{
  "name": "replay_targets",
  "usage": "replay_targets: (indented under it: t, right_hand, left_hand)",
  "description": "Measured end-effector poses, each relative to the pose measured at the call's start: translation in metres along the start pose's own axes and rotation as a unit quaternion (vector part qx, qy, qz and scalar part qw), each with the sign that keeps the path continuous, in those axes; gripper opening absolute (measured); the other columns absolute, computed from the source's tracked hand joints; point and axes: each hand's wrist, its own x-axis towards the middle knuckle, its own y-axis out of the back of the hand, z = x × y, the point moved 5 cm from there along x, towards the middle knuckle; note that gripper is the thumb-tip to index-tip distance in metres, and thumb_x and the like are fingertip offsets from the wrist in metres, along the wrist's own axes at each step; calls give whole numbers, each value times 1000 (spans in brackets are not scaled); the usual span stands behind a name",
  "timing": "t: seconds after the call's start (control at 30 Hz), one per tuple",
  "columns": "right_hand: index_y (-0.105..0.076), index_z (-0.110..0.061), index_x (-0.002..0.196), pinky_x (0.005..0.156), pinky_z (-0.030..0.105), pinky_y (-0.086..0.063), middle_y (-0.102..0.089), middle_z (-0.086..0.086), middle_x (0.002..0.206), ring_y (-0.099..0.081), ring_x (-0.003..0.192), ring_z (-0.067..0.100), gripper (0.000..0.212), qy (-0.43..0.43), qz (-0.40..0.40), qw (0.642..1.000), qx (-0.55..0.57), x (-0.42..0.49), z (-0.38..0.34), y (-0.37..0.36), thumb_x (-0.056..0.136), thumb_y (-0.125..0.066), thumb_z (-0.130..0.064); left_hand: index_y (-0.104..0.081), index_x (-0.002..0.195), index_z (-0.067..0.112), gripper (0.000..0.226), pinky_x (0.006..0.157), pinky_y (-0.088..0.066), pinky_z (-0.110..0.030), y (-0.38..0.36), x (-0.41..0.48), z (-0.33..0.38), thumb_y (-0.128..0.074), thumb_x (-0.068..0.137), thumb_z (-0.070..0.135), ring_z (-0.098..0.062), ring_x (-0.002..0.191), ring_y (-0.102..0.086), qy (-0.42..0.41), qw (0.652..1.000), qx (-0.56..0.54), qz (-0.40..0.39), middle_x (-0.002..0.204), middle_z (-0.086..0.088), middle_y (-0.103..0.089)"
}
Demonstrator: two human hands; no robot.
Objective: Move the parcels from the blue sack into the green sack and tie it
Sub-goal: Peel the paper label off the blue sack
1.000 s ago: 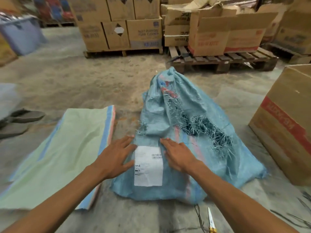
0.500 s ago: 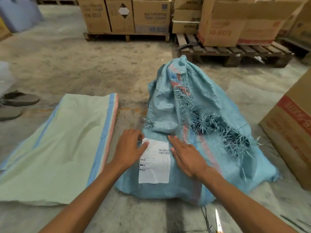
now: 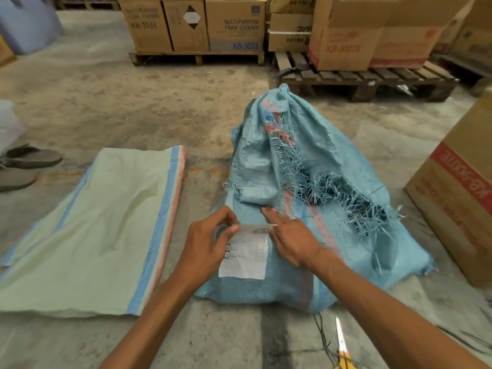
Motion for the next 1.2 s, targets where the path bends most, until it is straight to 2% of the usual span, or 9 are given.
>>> replay_targets:
  t: [0.3, 0.43, 0.57, 0.73, 0.8, 0.87, 0.97, 1.07, 1.2]
  right_hand:
    - [-20, -19, 160, 118, 48, -32, -29, 8, 163, -36, 147, 26, 55, -18, -32, 999, -8, 4, 2, 2, 109, -18, -40]
    - [-29, -16, 154, 110, 50, -40, -42, 14, 155, -55, 128, 33, 50, -40, -47, 998, -34, 7, 3, -1, 108, -32, -36]
    - [-51, -9, 130, 101, 48, -47, -60, 16, 131, -61, 112, 32, 45, -50, -29, 998, -31, 2, -6, 6, 104, -24, -34]
    - [-62, -22, 115, 92, 42, -41, -70, 3, 113, -61, 107, 28, 48, -41, 153, 985, -69, -11, -38, 28, 104, -19, -39]
    - [-69, -23, 96, 84, 40, -43, -72, -3, 92, -63, 91, 23, 63, -50, 245, 967, 46, -17, -59, 41, 103, -13, -52]
    - [-74, -20, 95, 77, 35, -50, -74, -2, 83, -66, 78, 15, 67, -55, 276, 911, 302, -18, -84, 60, 98, -25, -65]
    - [-66, -21, 108, 67, 29, -51, -76, 7, 84, -66, 68, 15, 63, -47, 193, 812, 549, -9, -129, 83, 81, -51, -75]
    - [-48, -29, 115, 76, 46, -56, -76, 9, 89, -69, 78, 33, 45, 5, 178, 838, 516, -5, -159, 101, 84, -78, -40]
    - [-36, -30, 114, 71, 50, -57, -70, 13, 88, -66, 76, 40, 55, 40, 230, 856, 462, 4, -182, 126, 84, -74, -5]
  left_hand:
    - [-54, 81, 11, 16, 70, -52, -39, 8, -33, 47, -64, 94, 10, -15, 74, -66, 28, 995, -90, 16, 73, 0, -63]
    - [-52, 84, 5, 14, 63, -46, -17, 40, -30, 84, -62, 94, 6, -6, 69, -61, 23, 981, -167, 96, 71, 0, -61]
    - [-54, 90, 7, 11, 68, -51, -19, 96, 5, 120, -65, 94, 9, -6, 74, -66, -19, 976, -163, 141, 76, -2, -68]
    - [-56, 88, 13, 16, 67, -46, -20, 111, 21, 89, -69, 87, 4, -2, 64, -60, 33, 990, -85, 111, 74, 1, -67]
    - [-57, 88, 15, 16, 67, -47, -22, 118, 20, 72, -70, 86, 5, -7, 65, -61, 52, 988, -84, 121, 78, -5, -70]
    - [-57, 88, 16, 17, 66, -48, -25, 127, 20, 58, -70, 86, 6, -12, 65, -61, 68, 986, -80, 129, 80, -5, -70]
    - [-59, 87, 19, 18, 64, -48, -27, 143, 18, 46, -69, 85, 4, -14, 65, -63, 74, 982, -83, 150, 81, -5, -71]
    - [-62, 89, 22, 18, 62, -55, -38, 160, 18, 30, -69, 85, 5, -24, 70, -68, 96, 973, -126, 167, 87, -5, -74]
    - [-66, 102, 26, 29, 62, -60, -39, 189, 28, 18, -63, 88, 1, -29, 81, -71, 113, 966, -166, 161, 95, -2, -73]
